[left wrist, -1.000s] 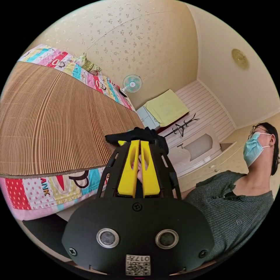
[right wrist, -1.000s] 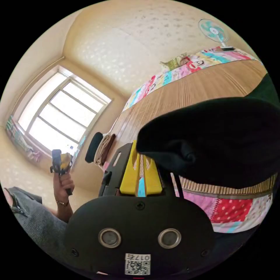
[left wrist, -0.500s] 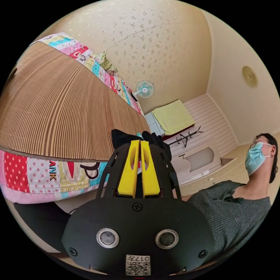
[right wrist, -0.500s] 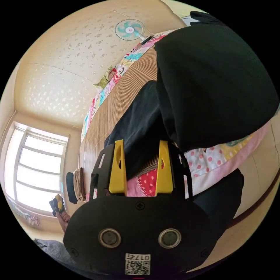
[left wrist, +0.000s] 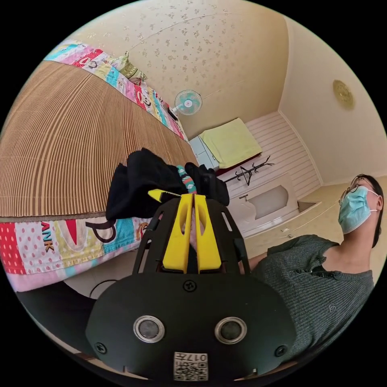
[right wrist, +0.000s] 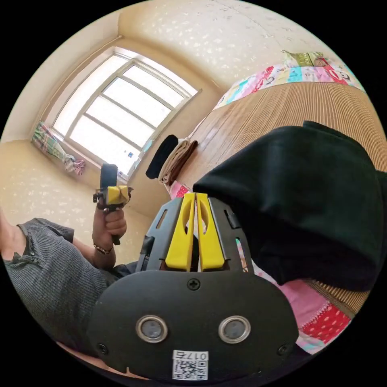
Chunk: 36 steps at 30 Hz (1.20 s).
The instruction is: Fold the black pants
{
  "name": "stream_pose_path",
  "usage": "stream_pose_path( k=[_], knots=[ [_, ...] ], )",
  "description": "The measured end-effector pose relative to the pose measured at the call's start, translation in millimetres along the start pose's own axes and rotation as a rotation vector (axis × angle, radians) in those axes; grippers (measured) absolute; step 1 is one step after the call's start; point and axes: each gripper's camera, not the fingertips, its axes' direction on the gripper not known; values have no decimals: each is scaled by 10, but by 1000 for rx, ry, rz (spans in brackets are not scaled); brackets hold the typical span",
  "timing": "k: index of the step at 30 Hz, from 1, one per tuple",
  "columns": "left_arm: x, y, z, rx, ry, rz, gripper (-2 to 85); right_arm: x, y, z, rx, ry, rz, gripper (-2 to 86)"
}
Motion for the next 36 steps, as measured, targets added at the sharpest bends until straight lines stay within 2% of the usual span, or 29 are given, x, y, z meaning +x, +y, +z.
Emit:
stream_pose_path(
  k=[2,4,5,7,10,15,17,20,22,23,25,27,31,33,36],
  knots=[
    [-35,55,-97,32,-27,-9,-10,132,302,-204,93,64,104,13],
    [-90,105,-177,51,-62,-26,-10,213,768,-755,334,214,213,22],
    [-145,139,-218,62,-79,-44,-10,244,879,-902,389,264,250,26],
    [-249,187,-251,76,-89,-76,-10,556,1259,-1430,541,453,529,69],
    [-382,212,-173,79,-78,-106,-9,1089,1493,-1763,550,465,751,120],
    [-162,98,192,62,7,-22,1,1463,1525,-1903,682,349,880,69],
    [105,45,360,34,13,63,7,1349,1393,-2017,700,269,750,49],
    [357,58,492,-10,-34,148,30,825,1045,-2245,626,156,410,31],
    [418,88,530,-23,-71,171,45,218,952,-2478,574,83,53,27],
    [426,104,543,-24,-87,172,55,100,976,-2552,572,35,-37,26],
    [420,112,548,-12,-93,166,74,-76,1171,-2906,606,-254,-294,24],
    [430,93,527,23,-92,163,100,3,1328,-3127,655,-438,-389,22],
    [550,-28,485,192,-118,221,126,390,1549,-3246,733,-753,-392,22],
    [569,-173,629,178,-94,236,135,517,1607,-3165,733,-864,-391,24],
    [630,-448,1109,29,20,268,165,694,1684,-2927,736,-1007,-336,27]
  ],
)
